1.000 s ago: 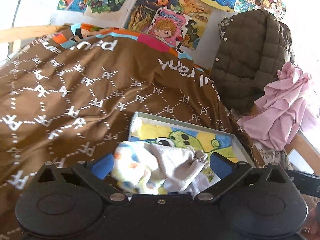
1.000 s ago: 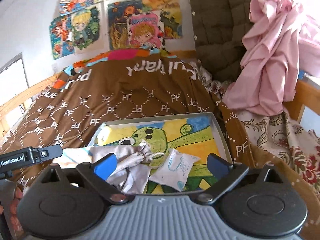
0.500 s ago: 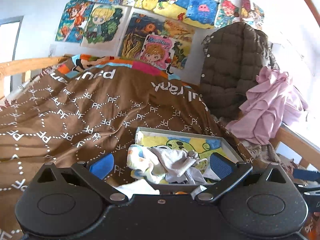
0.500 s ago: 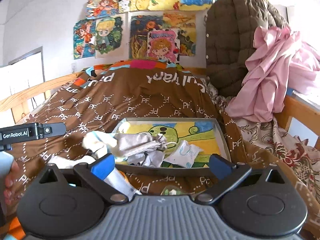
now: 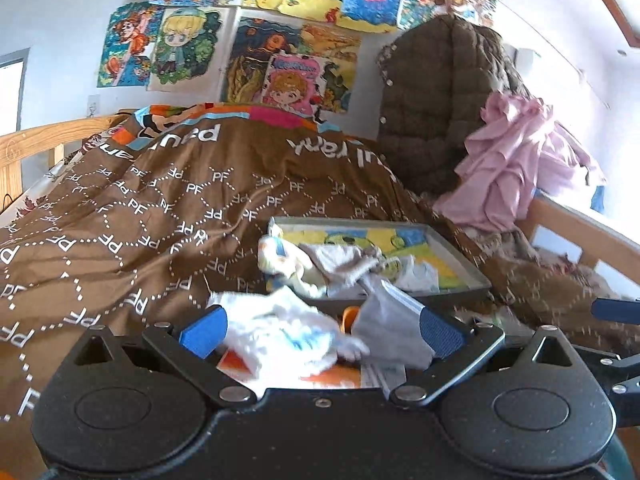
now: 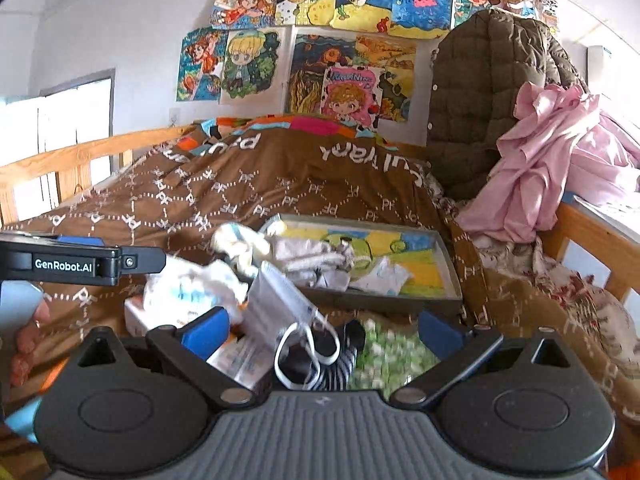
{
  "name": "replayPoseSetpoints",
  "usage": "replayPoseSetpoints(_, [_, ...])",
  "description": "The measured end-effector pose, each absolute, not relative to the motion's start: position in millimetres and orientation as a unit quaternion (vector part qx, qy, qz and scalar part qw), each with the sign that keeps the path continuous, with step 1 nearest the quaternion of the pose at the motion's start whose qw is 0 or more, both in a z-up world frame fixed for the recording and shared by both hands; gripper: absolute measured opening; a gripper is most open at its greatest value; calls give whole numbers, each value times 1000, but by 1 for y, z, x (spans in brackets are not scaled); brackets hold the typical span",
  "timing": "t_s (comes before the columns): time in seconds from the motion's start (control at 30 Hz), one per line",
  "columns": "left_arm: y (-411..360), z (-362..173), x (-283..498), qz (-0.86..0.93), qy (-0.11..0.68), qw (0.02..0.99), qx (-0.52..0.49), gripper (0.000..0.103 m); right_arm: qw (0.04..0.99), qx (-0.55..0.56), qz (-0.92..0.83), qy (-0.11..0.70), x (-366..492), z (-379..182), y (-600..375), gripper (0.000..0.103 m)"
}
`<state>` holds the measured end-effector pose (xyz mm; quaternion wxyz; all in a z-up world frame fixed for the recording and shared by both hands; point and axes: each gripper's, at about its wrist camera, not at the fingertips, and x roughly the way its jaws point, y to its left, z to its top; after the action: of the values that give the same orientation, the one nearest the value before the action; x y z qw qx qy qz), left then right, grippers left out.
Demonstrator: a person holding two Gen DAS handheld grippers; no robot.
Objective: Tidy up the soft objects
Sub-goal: 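Move both open tools back toward the remaining items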
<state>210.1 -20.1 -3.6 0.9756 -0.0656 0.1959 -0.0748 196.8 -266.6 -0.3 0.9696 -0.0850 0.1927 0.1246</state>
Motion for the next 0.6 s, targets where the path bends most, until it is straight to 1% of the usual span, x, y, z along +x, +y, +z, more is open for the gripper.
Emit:
replayPoseSetpoints(0.23, [-25, -24, 185, -90, 219, 971, -35, 102, 969, -65, 104, 216, 175, -18, -270, 103])
replayPoseSetpoints(0.47, [-29, -36, 173, -98, 238, 966, -13, 102, 955, -64, 102, 271, 169, -38, -274, 103])
replayPoseSetpoints(0.6, [-28, -42, 171, -97, 249, 964, -8, 102, 952, -61, 106, 282, 169, -44, -275, 103])
